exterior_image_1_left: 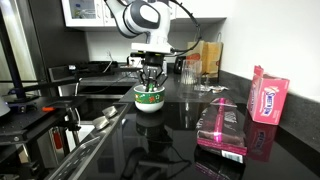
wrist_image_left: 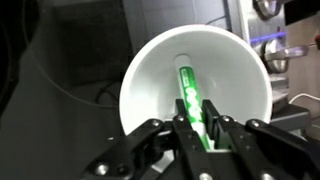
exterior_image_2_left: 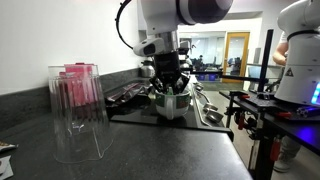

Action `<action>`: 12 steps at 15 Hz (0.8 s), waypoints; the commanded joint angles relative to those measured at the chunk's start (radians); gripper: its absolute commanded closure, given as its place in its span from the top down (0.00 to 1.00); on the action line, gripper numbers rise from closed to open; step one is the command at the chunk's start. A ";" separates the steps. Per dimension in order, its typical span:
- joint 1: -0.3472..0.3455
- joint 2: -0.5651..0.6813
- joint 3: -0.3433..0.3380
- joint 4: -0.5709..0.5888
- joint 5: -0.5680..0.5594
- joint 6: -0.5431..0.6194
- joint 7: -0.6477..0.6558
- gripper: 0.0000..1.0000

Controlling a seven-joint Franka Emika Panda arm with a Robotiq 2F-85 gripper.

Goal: Remove the marker out of the cup

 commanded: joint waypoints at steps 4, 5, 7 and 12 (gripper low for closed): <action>-0.006 0.002 0.019 0.017 -0.047 -0.041 -0.003 0.05; -0.009 -0.003 0.022 0.018 -0.039 -0.054 -0.010 0.05; -0.015 -0.018 0.030 0.014 -0.028 -0.074 -0.023 0.05; -0.012 -0.077 0.032 -0.001 -0.031 -0.095 -0.003 0.05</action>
